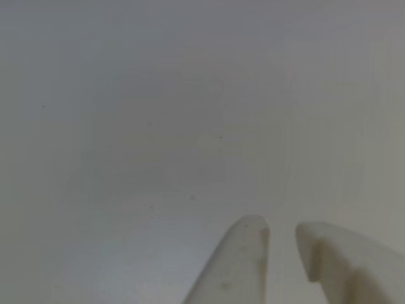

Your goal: Pick up green cube and drop it in the blue box

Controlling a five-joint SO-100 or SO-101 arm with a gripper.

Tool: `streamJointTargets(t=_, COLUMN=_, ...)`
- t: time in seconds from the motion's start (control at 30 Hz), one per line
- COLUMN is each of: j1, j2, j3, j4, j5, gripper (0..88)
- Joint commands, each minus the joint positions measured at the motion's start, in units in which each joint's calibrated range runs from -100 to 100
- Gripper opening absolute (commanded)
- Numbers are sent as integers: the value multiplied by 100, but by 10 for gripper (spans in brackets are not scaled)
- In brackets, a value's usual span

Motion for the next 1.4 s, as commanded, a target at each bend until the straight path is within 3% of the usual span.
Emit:
streamJointTargets(t=0.0, j1=54, j2=-91, j3=0, j4=10, j5=-10, gripper=5)
streamJointTargets(t=1.1, j1=134, j2=-83, j3=-9, j4=19, j5=10, gripper=5)
streamJointTargets(t=1.37, j1=928, j2=-83, j3=-9, j4=19, j5=15, gripper=5)
